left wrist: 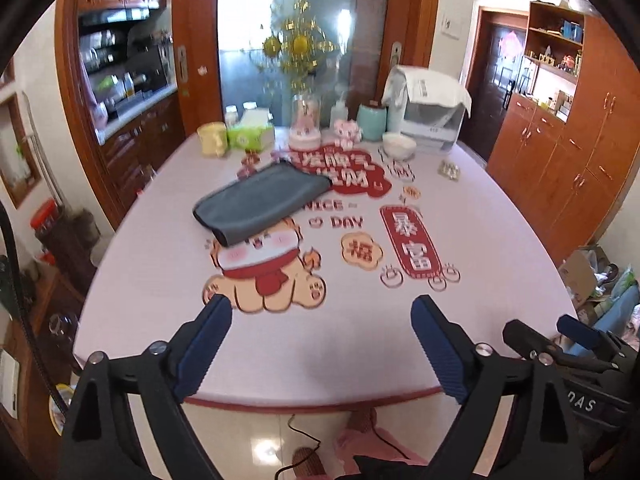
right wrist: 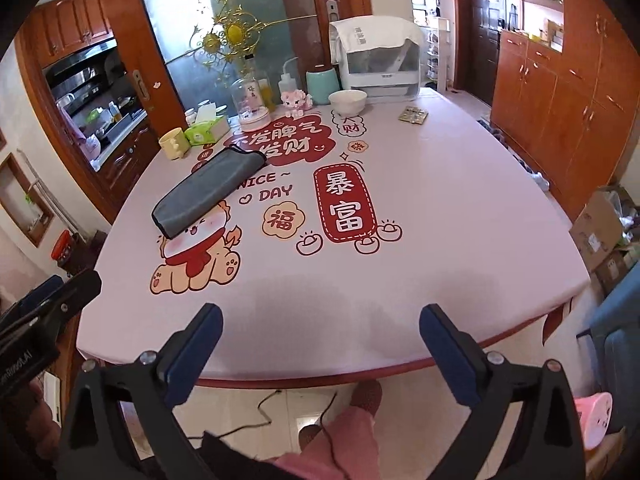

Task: Fold towel

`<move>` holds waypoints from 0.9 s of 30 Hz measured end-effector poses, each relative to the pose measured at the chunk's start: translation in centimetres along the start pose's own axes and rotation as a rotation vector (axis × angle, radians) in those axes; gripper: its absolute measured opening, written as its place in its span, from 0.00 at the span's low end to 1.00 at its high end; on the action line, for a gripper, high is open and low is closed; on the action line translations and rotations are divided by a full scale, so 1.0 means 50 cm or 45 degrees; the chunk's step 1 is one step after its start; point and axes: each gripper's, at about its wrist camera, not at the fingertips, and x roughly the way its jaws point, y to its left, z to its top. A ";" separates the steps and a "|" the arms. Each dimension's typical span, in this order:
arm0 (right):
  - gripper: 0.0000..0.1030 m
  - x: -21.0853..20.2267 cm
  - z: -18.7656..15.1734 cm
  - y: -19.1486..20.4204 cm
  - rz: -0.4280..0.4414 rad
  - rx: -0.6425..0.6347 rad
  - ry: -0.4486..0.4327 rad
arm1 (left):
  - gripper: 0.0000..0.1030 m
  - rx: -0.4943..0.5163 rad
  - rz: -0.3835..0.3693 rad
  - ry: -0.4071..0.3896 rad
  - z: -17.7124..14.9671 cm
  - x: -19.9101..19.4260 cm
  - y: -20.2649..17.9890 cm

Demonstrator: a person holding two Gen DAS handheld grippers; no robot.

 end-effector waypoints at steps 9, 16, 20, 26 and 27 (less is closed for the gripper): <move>0.97 -0.059 0.005 0.021 -0.005 -0.026 -0.164 | 1.00 -0.079 0.100 -0.115 0.003 -0.036 0.012; 1.00 -0.063 0.004 0.042 0.010 -0.085 -0.183 | 1.00 -0.110 0.117 -0.107 -0.006 -0.027 0.017; 1.00 -0.056 0.001 0.046 0.011 -0.099 -0.154 | 1.00 -0.117 0.115 -0.078 -0.013 -0.018 0.017; 1.00 -0.051 -0.012 0.051 0.009 -0.102 -0.128 | 1.00 -0.103 0.112 -0.058 -0.028 -0.018 0.011; 1.00 -0.050 -0.013 0.052 0.011 -0.103 -0.124 | 1.00 -0.103 0.114 -0.057 -0.029 -0.019 0.011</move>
